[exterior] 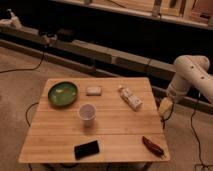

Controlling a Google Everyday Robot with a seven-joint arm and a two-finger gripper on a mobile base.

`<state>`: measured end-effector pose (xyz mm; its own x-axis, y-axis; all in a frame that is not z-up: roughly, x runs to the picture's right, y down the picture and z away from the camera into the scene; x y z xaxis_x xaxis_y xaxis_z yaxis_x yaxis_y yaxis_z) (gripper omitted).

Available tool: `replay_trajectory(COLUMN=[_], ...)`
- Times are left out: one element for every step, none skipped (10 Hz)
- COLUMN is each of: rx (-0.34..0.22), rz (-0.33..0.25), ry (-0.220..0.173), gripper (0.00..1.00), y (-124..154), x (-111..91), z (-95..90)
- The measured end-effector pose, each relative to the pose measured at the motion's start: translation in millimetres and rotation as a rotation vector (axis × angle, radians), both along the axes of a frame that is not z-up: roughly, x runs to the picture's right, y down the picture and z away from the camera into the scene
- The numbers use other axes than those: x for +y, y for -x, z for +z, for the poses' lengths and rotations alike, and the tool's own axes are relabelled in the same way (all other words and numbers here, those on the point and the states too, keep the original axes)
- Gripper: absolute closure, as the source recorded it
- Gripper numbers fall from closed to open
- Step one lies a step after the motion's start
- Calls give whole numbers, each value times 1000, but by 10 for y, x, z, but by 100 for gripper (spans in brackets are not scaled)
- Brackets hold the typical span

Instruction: Drag the pepper across the table

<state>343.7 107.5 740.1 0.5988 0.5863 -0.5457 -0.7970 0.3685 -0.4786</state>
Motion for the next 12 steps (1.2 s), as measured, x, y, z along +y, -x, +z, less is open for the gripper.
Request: replay_trajectory(rx=[0, 0, 0, 0, 0, 0, 0, 0, 0, 0, -3, -11], rz=[0, 0, 0, 0, 0, 0, 0, 0, 0, 0, 0, -1], ry=[0, 0, 0, 0, 0, 0, 0, 0, 0, 0, 0, -6], gripper=[20, 20, 20, 20, 20, 20, 20, 20, 20, 20, 20, 20], y=[0, 0, 0, 0, 0, 0, 0, 0, 0, 0, 6, 21], x=[0, 0, 0, 0, 0, 0, 0, 0, 0, 0, 2, 1], z=[0, 0, 0, 0, 0, 0, 0, 0, 0, 0, -1, -2])
